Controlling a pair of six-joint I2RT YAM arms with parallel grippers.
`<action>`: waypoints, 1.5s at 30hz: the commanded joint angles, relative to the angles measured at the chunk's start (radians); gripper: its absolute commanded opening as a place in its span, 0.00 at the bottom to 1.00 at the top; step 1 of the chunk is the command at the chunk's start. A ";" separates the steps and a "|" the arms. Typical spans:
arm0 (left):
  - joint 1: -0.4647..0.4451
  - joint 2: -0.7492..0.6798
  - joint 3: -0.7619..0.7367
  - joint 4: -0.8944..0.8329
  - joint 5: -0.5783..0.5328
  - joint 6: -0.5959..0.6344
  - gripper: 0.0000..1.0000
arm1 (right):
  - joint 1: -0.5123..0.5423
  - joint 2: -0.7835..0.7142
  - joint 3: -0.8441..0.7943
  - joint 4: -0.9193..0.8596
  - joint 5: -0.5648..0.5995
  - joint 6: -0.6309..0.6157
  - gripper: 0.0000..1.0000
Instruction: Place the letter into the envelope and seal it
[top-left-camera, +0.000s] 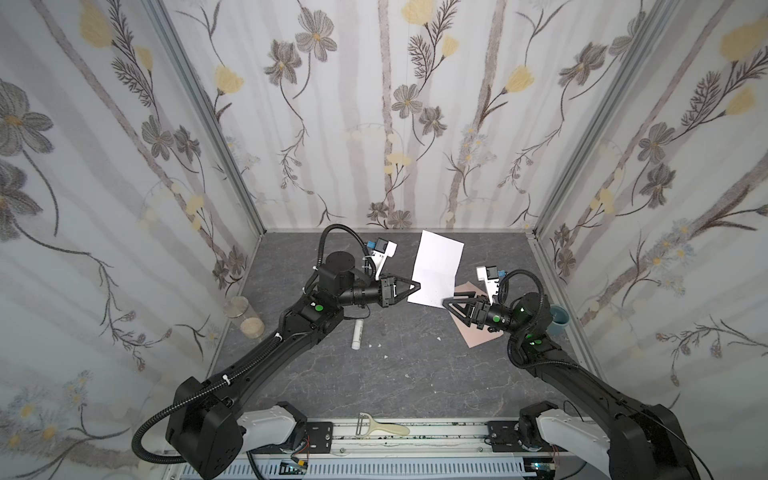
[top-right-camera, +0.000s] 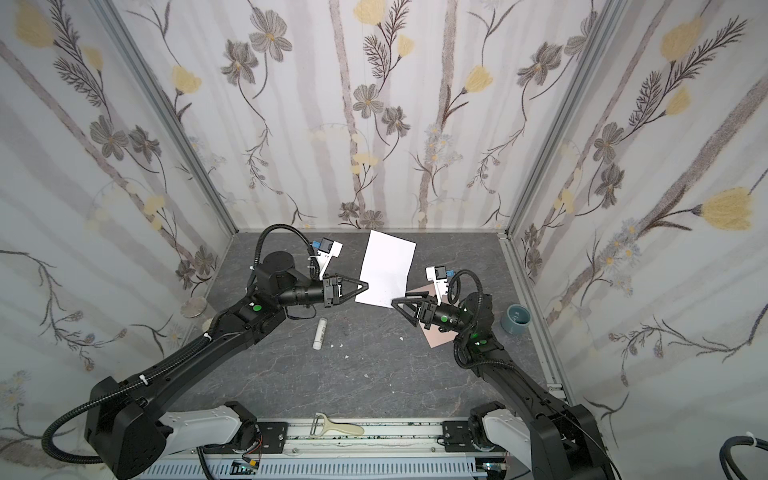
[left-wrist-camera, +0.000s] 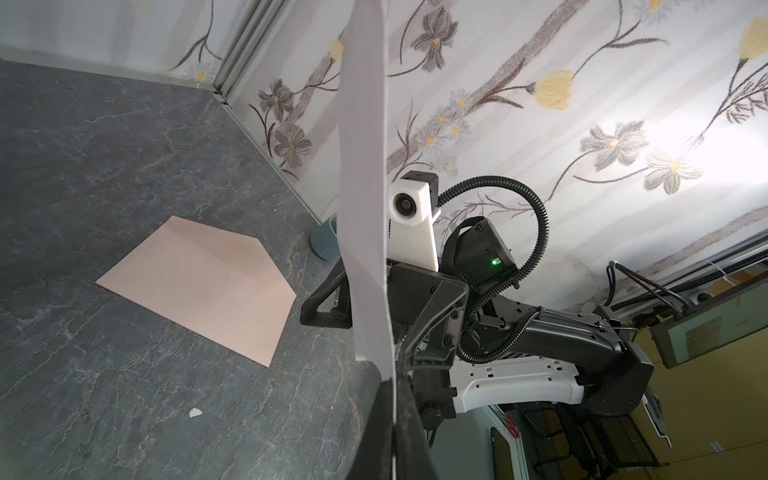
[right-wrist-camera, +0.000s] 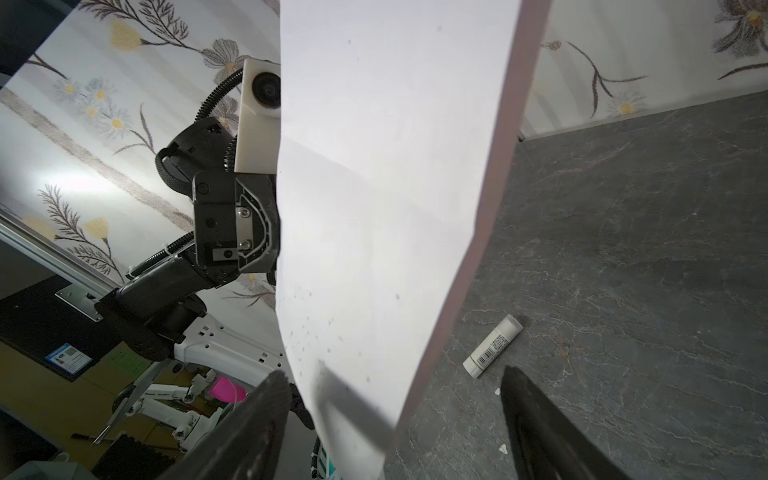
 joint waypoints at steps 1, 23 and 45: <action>-0.003 -0.002 -0.001 0.065 0.019 -0.031 0.00 | 0.001 0.020 0.007 0.160 -0.024 0.081 0.81; -0.024 -0.012 -0.011 -0.017 -0.054 0.027 0.01 | 0.002 0.144 -0.024 0.537 -0.062 0.333 0.01; -0.033 0.056 0.054 -0.022 -0.010 0.036 0.08 | 0.058 -0.039 0.055 -0.075 0.001 -0.034 0.01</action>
